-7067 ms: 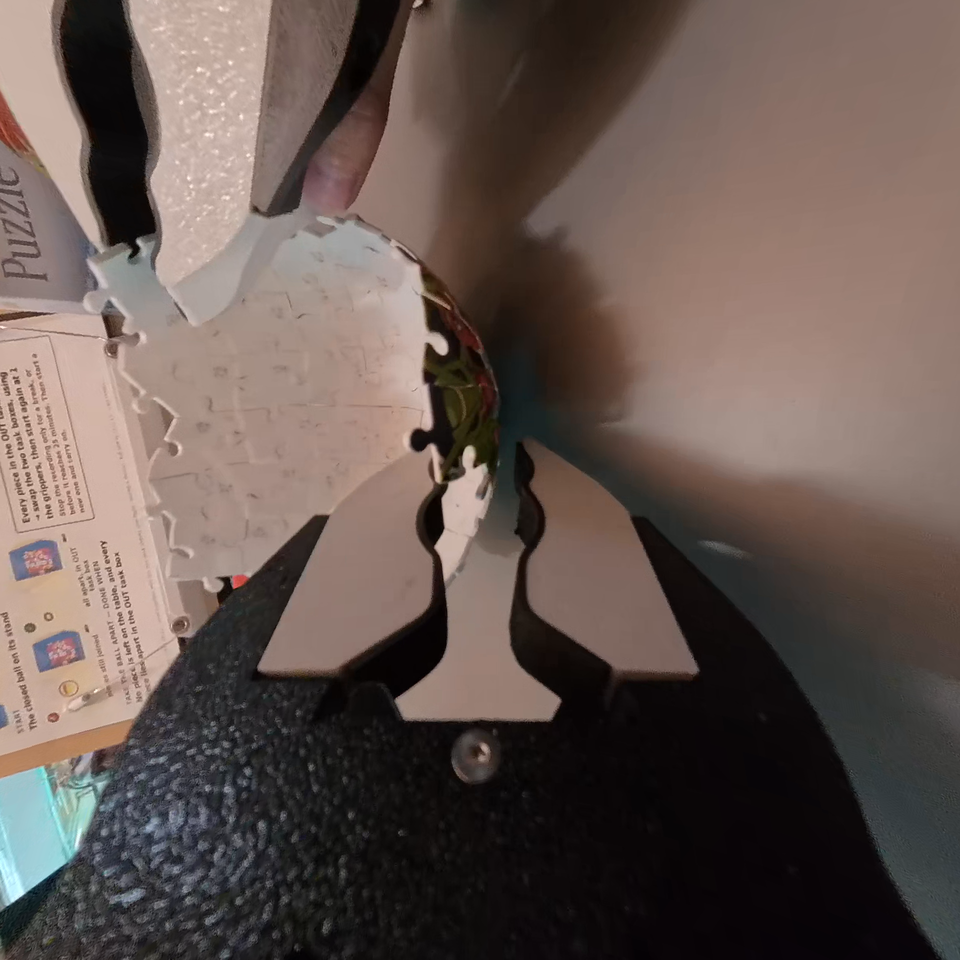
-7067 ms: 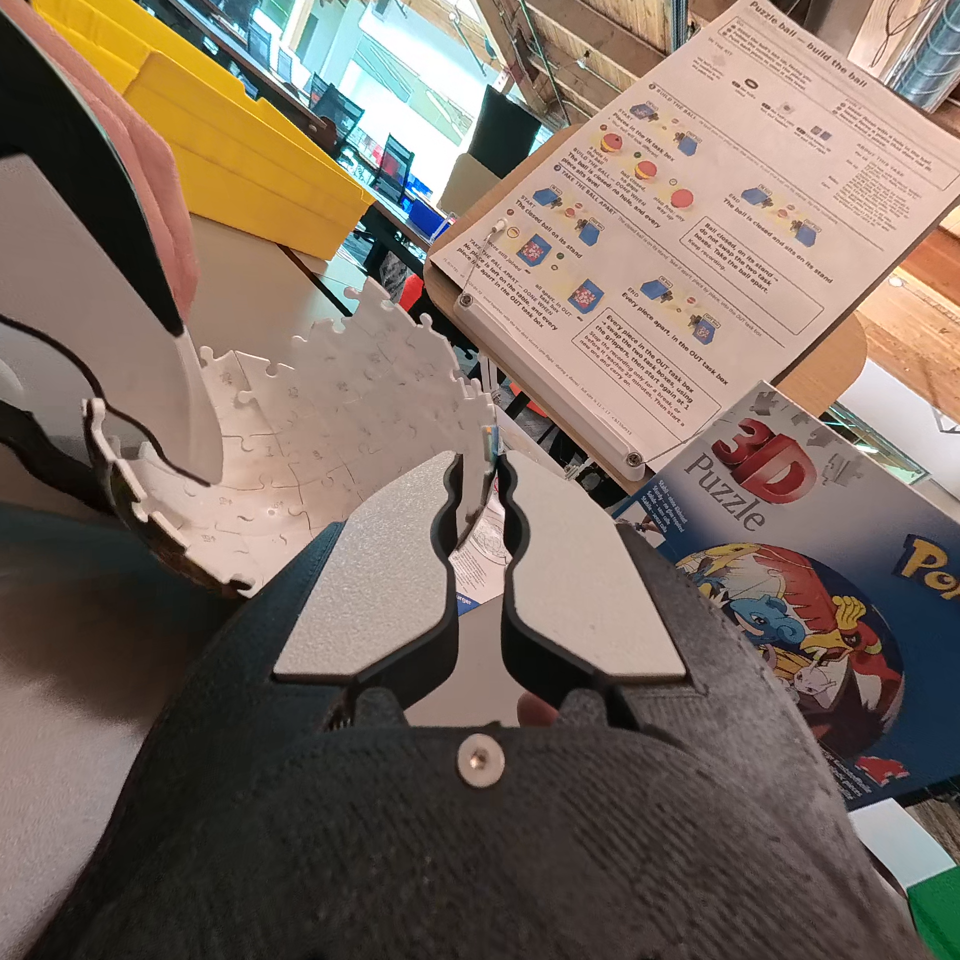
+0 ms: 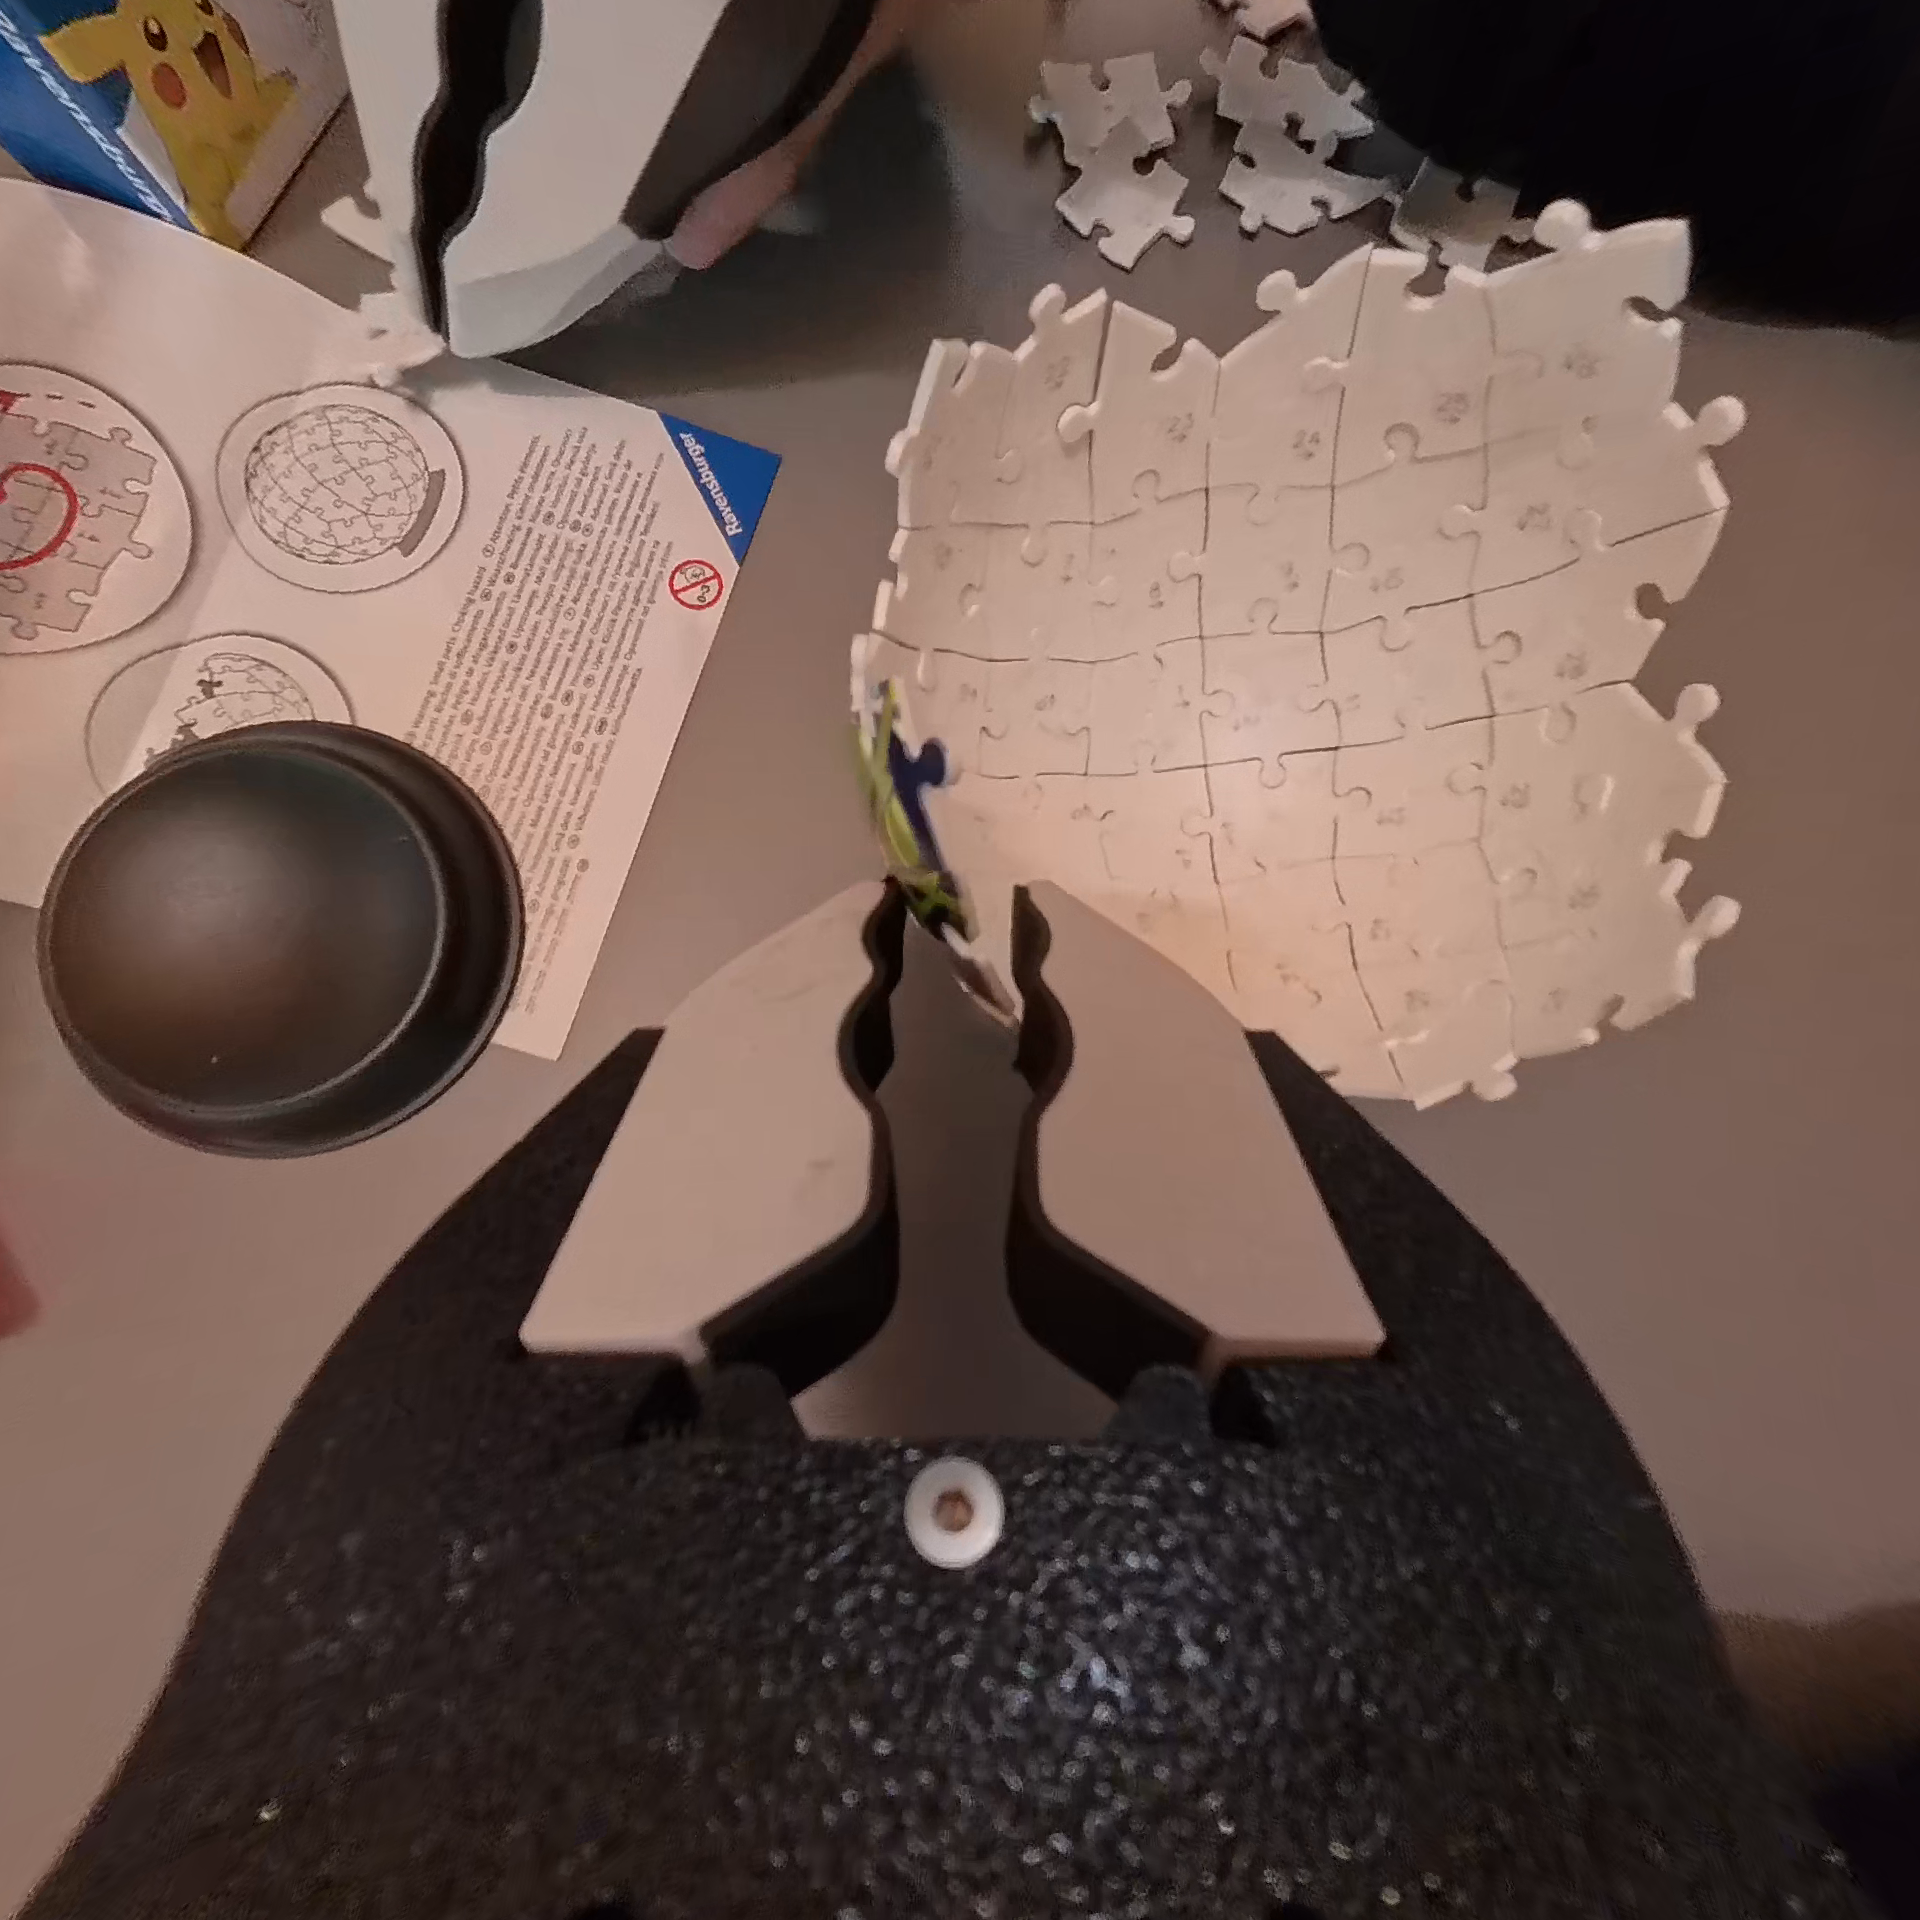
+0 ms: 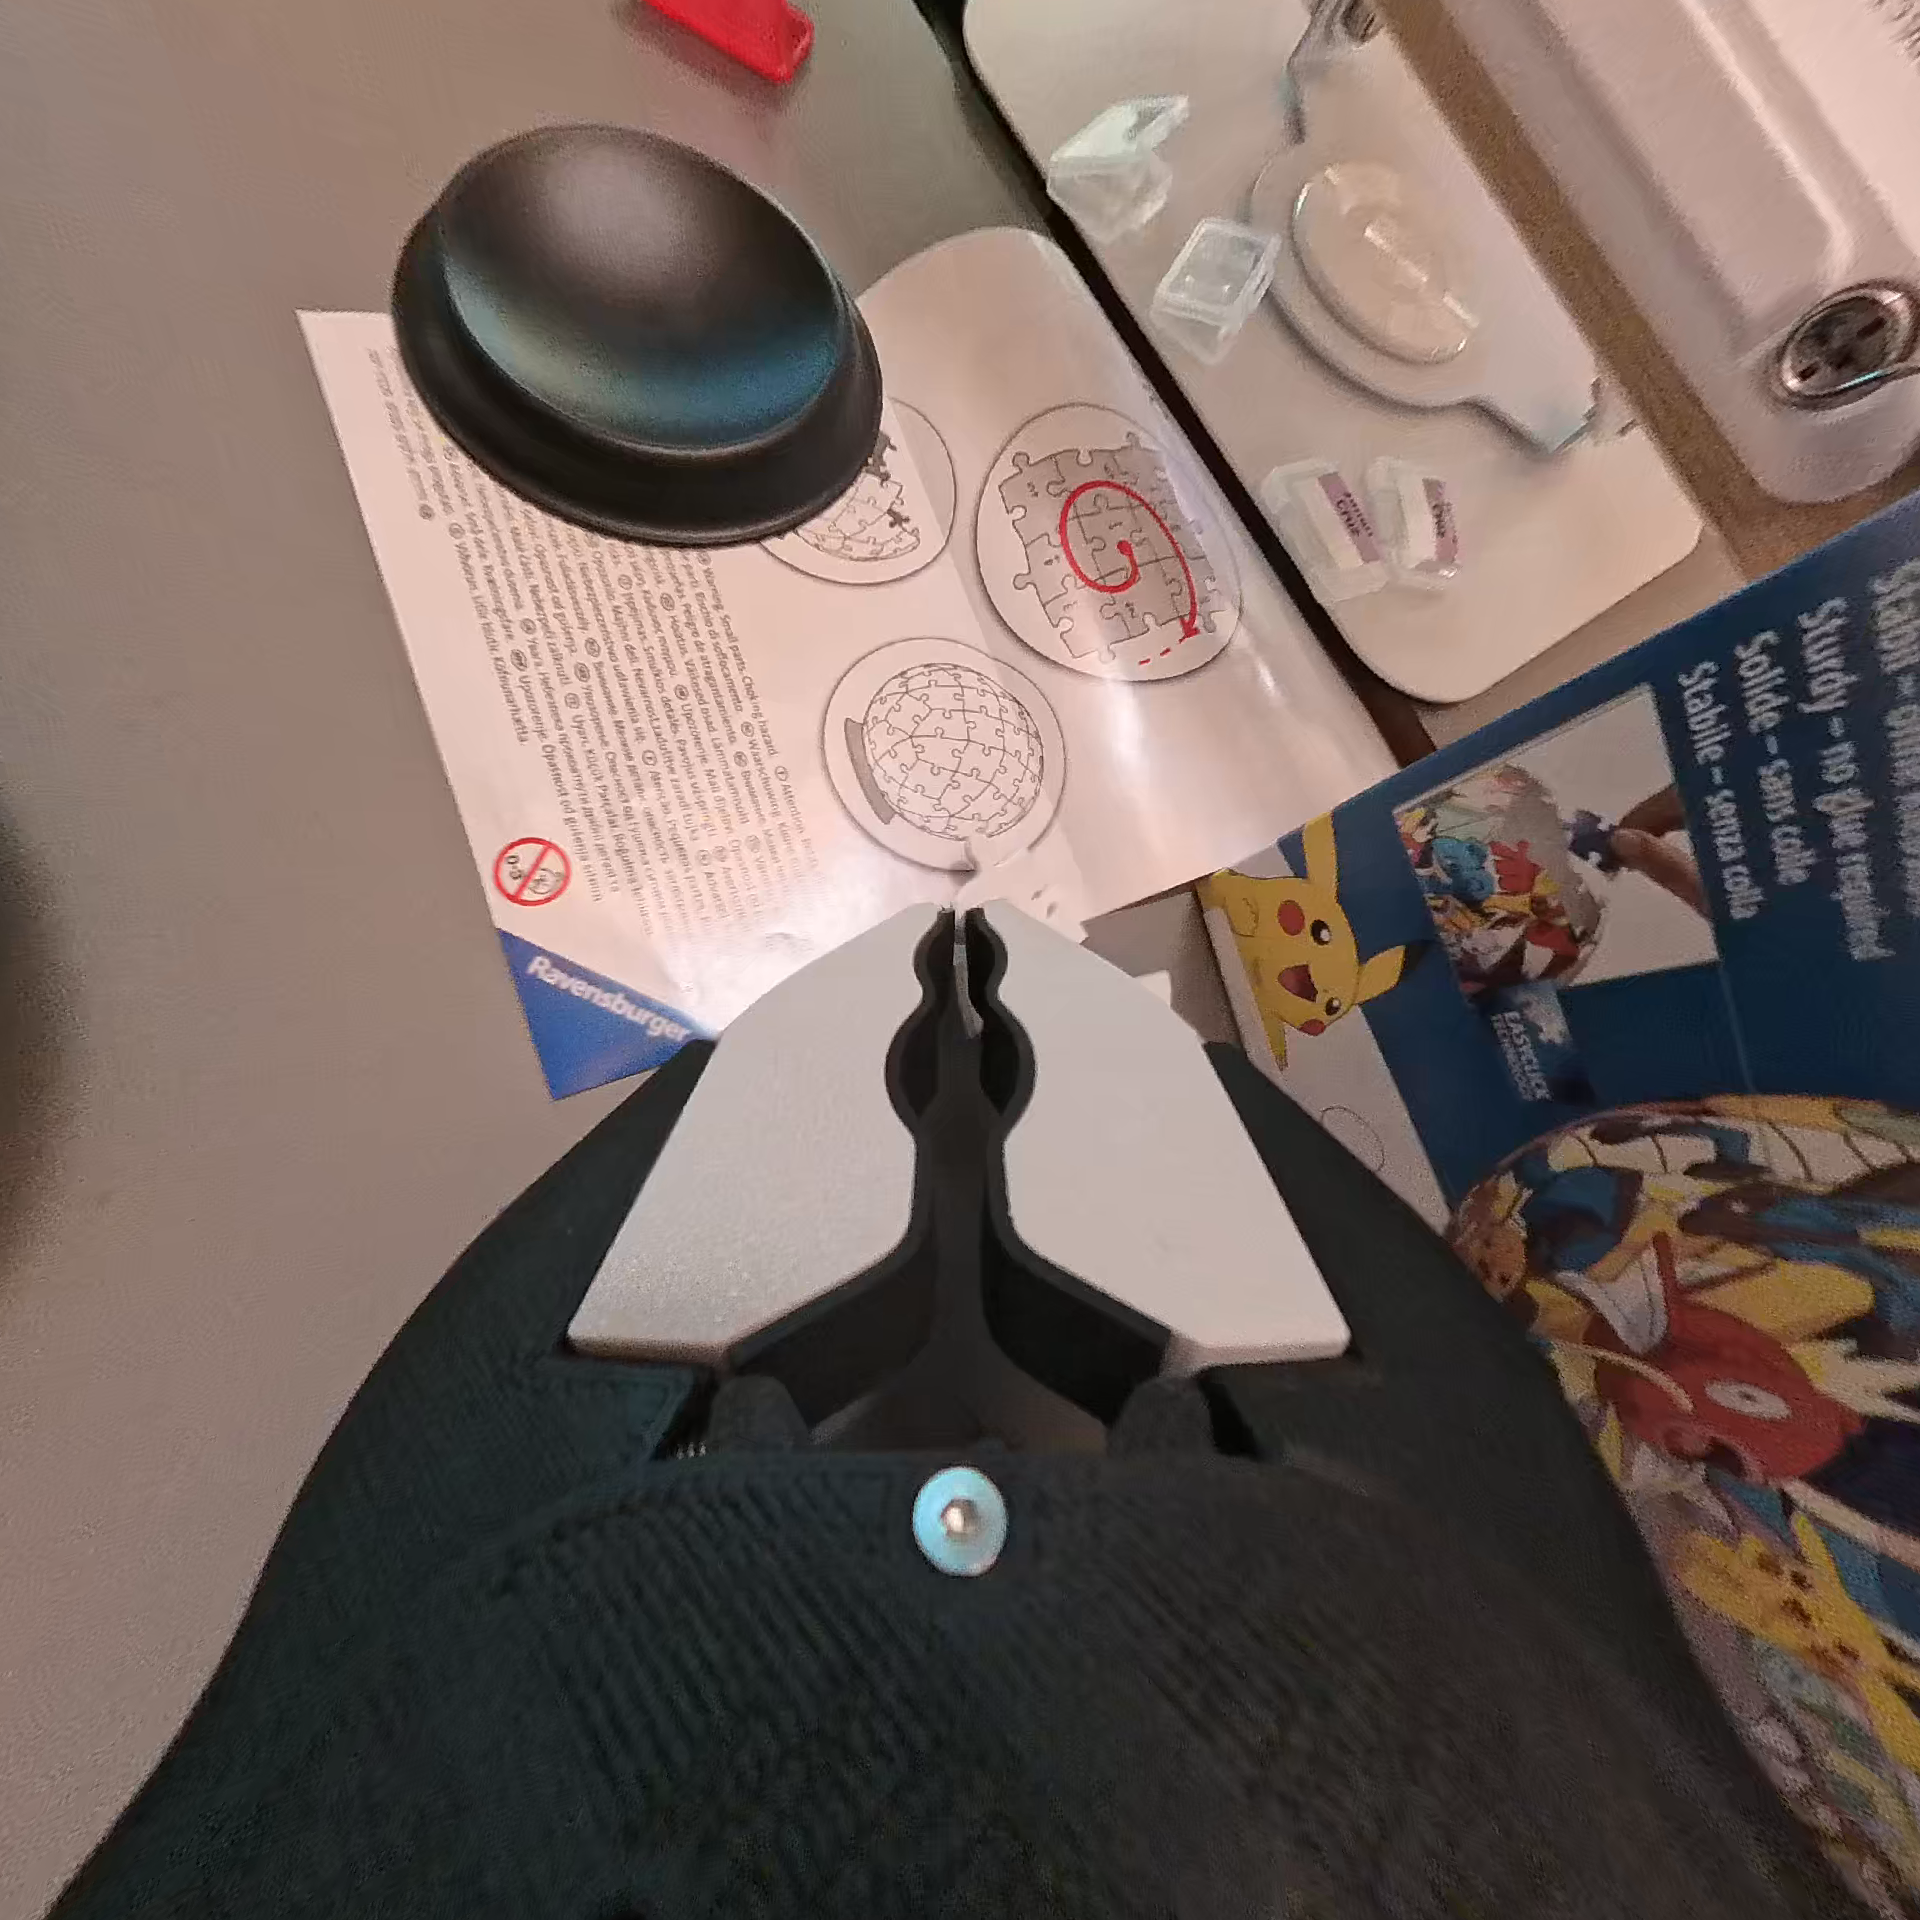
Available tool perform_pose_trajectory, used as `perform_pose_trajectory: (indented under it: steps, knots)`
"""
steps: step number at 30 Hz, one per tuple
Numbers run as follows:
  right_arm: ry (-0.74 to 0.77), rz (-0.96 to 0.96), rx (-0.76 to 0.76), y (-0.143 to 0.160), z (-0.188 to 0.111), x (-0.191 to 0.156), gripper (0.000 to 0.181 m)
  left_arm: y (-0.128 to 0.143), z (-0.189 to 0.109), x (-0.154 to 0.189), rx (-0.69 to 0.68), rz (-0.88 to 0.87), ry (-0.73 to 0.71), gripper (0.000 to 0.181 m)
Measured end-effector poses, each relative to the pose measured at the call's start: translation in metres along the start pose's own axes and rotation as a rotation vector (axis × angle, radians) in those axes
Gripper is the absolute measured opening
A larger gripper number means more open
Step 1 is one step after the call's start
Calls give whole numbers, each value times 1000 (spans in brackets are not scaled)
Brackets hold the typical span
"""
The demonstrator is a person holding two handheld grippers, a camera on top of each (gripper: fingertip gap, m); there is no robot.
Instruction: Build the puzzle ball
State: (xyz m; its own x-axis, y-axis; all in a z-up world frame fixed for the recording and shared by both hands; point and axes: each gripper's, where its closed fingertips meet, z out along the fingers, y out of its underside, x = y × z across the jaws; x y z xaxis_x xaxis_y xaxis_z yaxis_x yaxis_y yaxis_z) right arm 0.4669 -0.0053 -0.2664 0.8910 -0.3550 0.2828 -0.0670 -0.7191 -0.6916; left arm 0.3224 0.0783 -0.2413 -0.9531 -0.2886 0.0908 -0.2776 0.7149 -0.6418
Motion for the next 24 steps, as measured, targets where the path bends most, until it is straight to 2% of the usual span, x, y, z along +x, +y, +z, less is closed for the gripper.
perform_pose_trajectory:
  steps: [4,14,24]
  knots:
    - [57,-16,57,-8,-20,-6,2,-2,0,1,12,-11,9,19]
    - [346,-152,215,-25,-92,-26,2,-10,3,0,24,-96,16,25]
    - [370,-105,363,-26,-128,-57,2,-14,-1,-4,-44,-115,-102,29]
